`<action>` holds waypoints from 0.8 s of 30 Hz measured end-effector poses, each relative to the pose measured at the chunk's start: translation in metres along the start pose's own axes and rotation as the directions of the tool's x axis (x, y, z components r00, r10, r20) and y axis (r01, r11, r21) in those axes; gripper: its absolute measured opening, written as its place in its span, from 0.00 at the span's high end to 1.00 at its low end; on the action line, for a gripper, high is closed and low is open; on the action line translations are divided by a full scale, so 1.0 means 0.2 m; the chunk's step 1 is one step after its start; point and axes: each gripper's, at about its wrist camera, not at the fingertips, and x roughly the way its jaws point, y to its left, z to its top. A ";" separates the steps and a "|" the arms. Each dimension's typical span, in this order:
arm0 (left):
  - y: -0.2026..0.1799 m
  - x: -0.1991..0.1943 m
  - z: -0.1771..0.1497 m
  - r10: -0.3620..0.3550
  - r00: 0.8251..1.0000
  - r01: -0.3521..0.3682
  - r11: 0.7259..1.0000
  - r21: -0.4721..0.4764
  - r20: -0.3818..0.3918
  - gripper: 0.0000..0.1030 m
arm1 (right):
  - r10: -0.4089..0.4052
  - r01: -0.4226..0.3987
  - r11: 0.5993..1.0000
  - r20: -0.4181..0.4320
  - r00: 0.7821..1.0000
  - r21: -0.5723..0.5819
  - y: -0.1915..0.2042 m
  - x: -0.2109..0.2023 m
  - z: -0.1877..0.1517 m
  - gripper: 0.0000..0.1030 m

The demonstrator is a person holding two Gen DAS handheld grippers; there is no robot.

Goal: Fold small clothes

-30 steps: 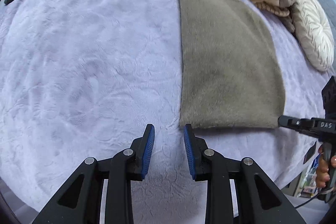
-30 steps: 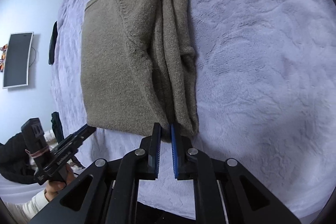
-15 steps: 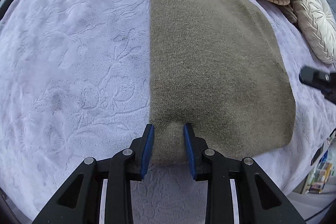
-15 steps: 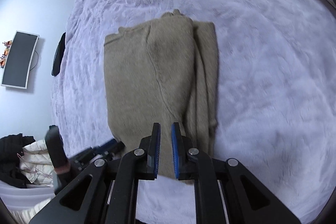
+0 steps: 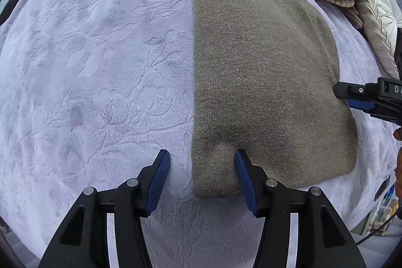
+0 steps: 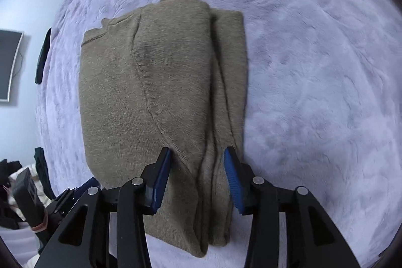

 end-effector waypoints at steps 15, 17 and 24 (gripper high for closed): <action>-0.01 0.04 0.10 0.038 0.999 -0.038 0.999 0.007 -0.021 0.36 | 0.159 -0.167 0.982 0.088 0.983 0.094 -0.10 -0.05 0.23 0.36; -0.01 0.02 0.11 0.039 0.999 -0.039 0.999 0.008 -0.017 0.36 | 0.188 -0.192 0.971 0.041 0.981 0.144 -0.14 0.04 0.29 0.41; -0.03 0.01 0.14 0.019 1.000 -0.018 1.000 0.013 -0.007 0.36 | 0.131 -0.134 0.991 0.064 0.989 0.030 -0.06 -0.03 0.31 0.80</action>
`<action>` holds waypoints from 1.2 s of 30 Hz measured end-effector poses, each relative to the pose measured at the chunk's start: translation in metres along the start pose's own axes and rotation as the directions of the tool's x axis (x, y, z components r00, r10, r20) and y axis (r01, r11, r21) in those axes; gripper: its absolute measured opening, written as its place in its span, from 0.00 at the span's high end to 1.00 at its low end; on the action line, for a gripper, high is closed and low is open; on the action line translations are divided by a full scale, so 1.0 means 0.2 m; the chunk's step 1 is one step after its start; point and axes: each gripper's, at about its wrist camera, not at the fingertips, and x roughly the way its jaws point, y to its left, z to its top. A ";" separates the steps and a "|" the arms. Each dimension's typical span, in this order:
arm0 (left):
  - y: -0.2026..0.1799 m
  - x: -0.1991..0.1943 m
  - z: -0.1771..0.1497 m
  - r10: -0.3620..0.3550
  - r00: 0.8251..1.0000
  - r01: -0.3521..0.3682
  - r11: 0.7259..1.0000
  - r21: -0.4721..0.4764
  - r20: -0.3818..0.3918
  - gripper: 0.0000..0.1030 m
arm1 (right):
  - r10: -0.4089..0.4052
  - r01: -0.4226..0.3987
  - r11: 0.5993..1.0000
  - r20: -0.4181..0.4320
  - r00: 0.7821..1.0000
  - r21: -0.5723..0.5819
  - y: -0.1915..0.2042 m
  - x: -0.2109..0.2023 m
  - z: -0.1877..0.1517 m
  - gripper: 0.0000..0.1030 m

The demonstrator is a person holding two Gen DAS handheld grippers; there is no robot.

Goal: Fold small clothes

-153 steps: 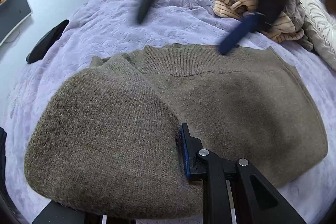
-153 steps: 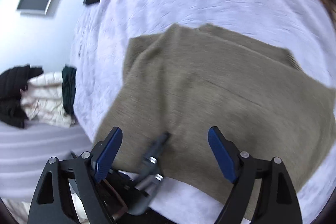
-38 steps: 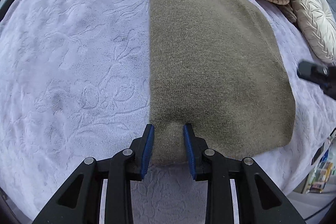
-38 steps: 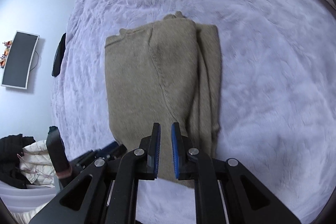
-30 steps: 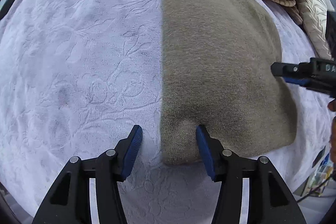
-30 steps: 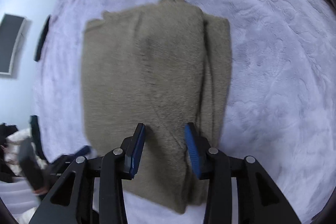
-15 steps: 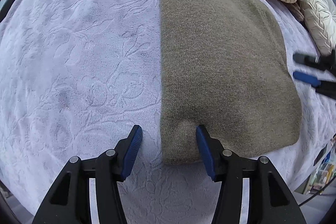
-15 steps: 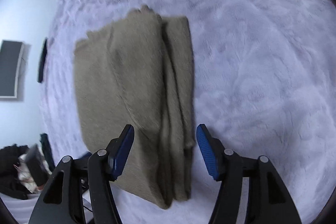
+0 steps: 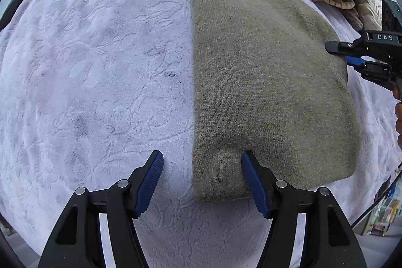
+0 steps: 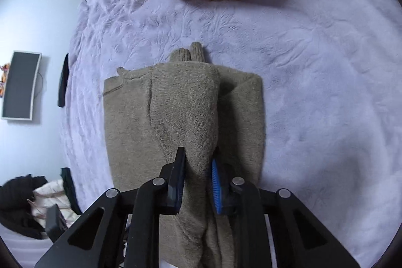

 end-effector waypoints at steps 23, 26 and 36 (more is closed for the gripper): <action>-0.05 0.05 -0.02 -0.011 0.999 0.012 1.000 0.006 -0.041 0.36 | -0.039 0.045 0.992 -0.057 0.998 0.115 -0.18 -0.10 -0.27 0.44; -0.06 0.04 -0.03 -0.005 0.999 0.005 1.000 0.007 -0.040 0.36 | -0.031 0.039 0.992 -0.065 0.997 0.117 -0.18 -0.09 -0.30 0.36; -0.03 -0.03 0.00 -0.102 0.994 0.101 0.994 -0.032 -0.028 0.10 | -0.006 0.011 0.996 -0.058 0.998 0.090 -0.17 -0.09 -0.29 0.24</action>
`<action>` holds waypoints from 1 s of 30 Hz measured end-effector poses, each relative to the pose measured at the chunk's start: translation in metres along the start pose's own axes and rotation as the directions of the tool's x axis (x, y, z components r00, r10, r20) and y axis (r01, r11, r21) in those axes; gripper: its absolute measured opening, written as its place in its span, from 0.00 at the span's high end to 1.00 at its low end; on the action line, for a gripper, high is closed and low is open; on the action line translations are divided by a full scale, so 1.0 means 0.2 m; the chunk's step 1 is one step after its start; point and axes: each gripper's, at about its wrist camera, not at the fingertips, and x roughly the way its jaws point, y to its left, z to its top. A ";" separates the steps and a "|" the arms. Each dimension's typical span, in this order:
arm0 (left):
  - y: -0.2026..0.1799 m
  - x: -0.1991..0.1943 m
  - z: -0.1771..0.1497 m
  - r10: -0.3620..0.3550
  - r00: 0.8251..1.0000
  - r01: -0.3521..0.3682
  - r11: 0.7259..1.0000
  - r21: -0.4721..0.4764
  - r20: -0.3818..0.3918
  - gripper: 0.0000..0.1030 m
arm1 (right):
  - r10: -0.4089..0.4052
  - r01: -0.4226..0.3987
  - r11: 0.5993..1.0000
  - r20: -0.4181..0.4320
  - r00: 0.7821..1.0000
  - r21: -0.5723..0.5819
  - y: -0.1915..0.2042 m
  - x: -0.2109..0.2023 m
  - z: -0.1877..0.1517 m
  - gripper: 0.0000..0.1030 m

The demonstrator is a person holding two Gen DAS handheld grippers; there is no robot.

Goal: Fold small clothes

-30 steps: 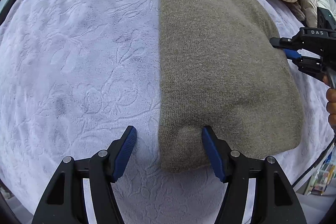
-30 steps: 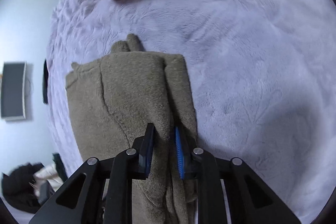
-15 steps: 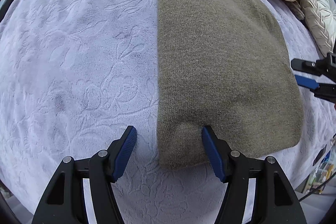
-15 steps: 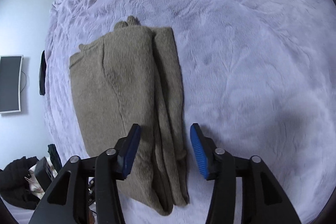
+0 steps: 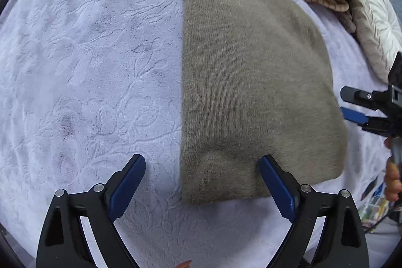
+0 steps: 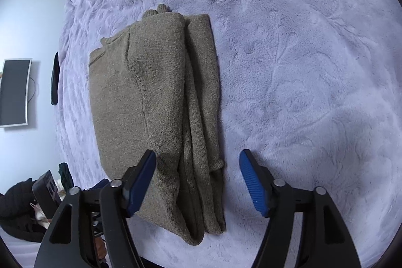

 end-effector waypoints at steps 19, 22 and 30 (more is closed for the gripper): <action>0.06 0.12 0.24 -0.324 0.944 0.325 0.946 0.005 -0.058 0.10 | 0.272 -0.276 0.959 -0.067 0.960 -0.068 -0.05 0.21 0.35 0.19; 0.04 0.12 0.25 -0.313 0.949 0.313 0.950 0.008 -0.044 0.10 | 0.325 -0.333 0.937 -0.086 0.942 -0.106 0.01 0.24 0.40 0.18; 0.07 0.22 0.29 -0.340 0.938 0.336 0.939 -0.071 -0.069 0.12 | 0.305 -0.317 0.944 -0.127 0.944 -0.088 0.10 0.37 0.46 0.31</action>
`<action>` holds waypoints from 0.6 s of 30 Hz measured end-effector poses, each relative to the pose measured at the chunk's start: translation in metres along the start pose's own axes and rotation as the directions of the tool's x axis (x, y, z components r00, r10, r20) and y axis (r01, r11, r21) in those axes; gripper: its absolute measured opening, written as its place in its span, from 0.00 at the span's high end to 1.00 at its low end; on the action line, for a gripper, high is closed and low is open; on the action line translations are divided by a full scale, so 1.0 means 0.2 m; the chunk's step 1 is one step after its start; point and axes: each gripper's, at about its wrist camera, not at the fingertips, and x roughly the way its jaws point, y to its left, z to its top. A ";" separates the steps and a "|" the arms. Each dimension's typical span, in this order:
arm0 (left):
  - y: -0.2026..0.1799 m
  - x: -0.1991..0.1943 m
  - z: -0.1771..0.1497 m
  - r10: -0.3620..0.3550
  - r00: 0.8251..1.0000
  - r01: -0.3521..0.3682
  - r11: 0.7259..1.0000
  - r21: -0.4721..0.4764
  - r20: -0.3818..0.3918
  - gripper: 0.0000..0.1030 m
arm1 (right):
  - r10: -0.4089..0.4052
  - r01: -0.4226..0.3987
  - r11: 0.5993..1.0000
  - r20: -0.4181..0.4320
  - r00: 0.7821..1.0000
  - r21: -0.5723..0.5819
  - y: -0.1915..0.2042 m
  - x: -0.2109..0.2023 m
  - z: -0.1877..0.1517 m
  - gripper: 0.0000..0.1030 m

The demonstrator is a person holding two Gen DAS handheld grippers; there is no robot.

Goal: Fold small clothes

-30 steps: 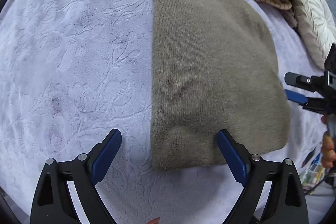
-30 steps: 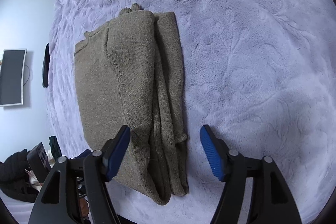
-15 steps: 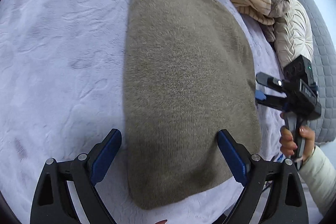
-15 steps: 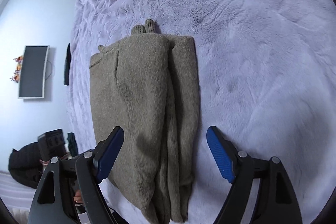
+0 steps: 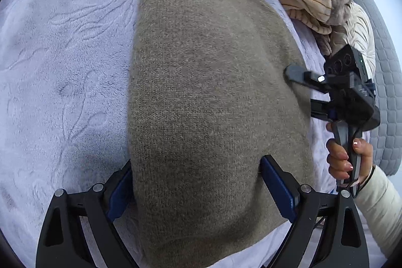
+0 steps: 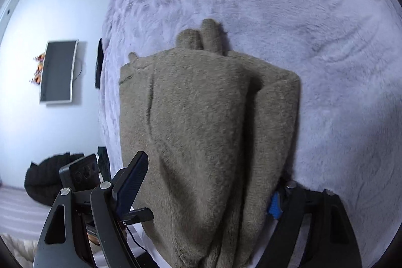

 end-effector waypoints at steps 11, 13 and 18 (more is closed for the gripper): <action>0.03 -0.23 -0.11 -0.126 0.989 0.124 0.992 0.031 0.074 0.49 | 0.070 -0.071 0.997 0.051 0.996 0.034 0.17 -0.08 -0.09 0.65; 0.03 -0.28 -0.13 -0.146 0.986 0.143 0.989 0.046 0.085 0.49 | 0.081 -0.083 0.996 0.062 0.995 0.030 0.23 -0.09 -0.11 0.65; 0.03 -0.44 -0.23 -0.170 0.979 0.162 0.984 0.076 0.112 0.49 | 0.091 -0.092 0.996 0.075 0.993 0.018 0.38 -0.11 -0.19 0.65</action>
